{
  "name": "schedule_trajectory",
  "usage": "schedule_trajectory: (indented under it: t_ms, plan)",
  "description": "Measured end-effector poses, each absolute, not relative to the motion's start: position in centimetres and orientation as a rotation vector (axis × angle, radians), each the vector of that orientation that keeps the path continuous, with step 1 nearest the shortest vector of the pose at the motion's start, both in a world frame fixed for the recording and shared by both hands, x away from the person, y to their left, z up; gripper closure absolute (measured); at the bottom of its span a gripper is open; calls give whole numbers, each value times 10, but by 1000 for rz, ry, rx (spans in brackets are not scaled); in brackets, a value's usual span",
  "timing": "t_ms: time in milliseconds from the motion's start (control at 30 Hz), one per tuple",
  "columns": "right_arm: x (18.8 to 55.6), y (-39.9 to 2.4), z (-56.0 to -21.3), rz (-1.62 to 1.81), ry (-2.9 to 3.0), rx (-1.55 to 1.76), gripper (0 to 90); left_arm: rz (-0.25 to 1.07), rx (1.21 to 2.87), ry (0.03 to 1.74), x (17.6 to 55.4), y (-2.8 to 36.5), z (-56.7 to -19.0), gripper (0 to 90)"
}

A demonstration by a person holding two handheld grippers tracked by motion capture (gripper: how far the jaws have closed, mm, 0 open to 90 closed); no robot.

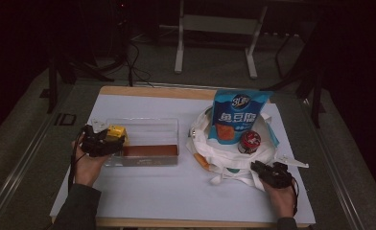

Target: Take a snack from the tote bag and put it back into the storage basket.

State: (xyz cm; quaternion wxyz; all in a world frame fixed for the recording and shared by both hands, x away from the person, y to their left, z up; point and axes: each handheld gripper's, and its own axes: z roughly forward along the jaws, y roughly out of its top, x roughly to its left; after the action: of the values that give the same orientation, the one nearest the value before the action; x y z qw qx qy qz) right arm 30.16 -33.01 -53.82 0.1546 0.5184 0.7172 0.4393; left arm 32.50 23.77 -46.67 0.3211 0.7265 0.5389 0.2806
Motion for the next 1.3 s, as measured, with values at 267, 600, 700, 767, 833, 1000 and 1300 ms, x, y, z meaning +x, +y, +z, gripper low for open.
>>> schedule_trajectory:
  t_ms: [267,600,700,767,833,1000,1300]
  plan:
    - [302,-330,-538,1257,2056,1485,721,741,1891,1383,314,242,-460,250]
    - [302,-330,-538,1258,2056,1485,721,756,1876,1366,314,242,-456,253]
    - [302,-330,-538,1259,2055,1486,721,761,1859,1359,313,244,-451,265]
    - [302,-330,-538,1257,2056,1485,720,758,1856,1351,313,244,-448,274]
    - [302,-330,-538,1257,2056,1485,720,755,1857,1347,313,244,-446,288]
    - [302,-331,-538,1267,2054,1492,719,728,1842,1329,314,245,-443,294]
    - [302,-330,-538,1265,2054,1488,717,682,1843,1278,318,238,-432,292]
